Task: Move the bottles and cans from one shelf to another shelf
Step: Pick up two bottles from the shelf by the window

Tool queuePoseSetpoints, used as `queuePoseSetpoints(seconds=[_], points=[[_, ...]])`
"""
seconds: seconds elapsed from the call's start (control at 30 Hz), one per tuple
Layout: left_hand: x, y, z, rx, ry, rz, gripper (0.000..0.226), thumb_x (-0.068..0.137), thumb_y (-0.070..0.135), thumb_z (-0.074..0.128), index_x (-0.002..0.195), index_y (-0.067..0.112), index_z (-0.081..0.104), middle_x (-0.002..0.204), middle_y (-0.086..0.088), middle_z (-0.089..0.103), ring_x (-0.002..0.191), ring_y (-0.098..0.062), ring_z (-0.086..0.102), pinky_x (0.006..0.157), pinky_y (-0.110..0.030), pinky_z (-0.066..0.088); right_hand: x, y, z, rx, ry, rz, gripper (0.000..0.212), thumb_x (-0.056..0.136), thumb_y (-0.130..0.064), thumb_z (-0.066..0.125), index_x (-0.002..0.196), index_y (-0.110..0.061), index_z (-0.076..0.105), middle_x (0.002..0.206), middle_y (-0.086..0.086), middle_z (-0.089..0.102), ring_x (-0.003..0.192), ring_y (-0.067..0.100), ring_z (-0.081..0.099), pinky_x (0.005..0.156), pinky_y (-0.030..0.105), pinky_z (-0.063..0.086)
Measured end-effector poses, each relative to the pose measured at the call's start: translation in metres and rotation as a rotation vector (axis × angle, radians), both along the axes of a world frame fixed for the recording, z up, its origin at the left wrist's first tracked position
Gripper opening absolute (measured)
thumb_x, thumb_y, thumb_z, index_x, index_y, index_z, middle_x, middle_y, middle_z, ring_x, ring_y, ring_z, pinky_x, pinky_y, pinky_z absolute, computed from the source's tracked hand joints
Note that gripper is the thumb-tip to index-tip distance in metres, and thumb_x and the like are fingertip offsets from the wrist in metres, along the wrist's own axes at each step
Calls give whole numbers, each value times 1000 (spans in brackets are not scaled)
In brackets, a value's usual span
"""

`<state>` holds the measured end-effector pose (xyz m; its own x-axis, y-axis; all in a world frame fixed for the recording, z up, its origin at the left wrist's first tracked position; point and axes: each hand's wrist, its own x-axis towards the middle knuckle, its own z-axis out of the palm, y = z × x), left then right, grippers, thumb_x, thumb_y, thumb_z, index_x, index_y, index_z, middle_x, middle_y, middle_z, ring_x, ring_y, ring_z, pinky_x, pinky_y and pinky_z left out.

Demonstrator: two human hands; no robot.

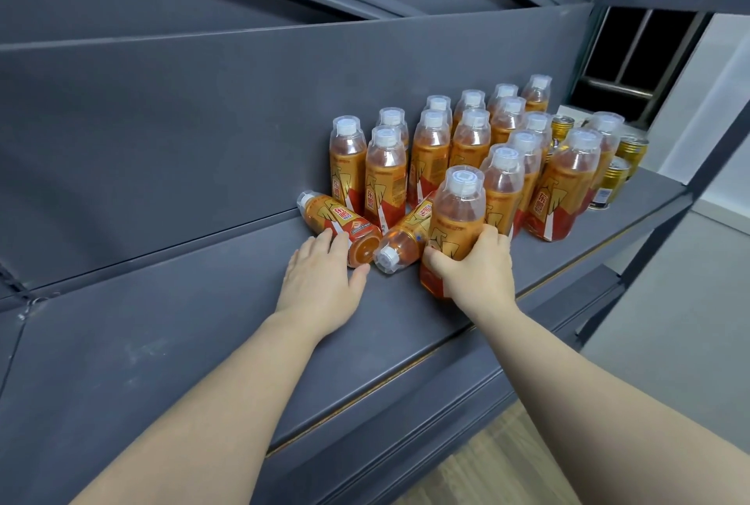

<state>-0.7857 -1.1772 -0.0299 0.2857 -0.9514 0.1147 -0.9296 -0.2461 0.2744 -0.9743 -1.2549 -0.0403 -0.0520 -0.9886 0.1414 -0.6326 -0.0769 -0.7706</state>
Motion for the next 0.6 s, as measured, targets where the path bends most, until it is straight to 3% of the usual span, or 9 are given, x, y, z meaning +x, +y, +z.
queuePoseSetpoints(seconds=[0.13,0.3,0.6], points=[[-11,-4,3,-38,10,-55,64,102,48,42,157,19,24,163,-2,25,150,-22,20,120,-40,23,-9,4,1,24,-60,39,58,82,-50,75,115,-20,39,110,-1,55,97,23,57,76,35,48],[-31,-21,2,-88,24,-192,63,101,41,50,155,17,28,159,-2,31,147,-22,25,120,-38,24,-26,5,1,5,-76,21,55,82,-46,76,110,-24,34,108,-3,56,93,20,55,77,35,48],[-62,-59,-7,-10,-22,-266,69,101,34,54,157,16,19,164,-12,17,150,-31,17,120,-43,24,-38,-1,-3,15,-121,6,57,81,-48,77,113,-28,33,109,-8,55,98,16,56,84,37,52]])
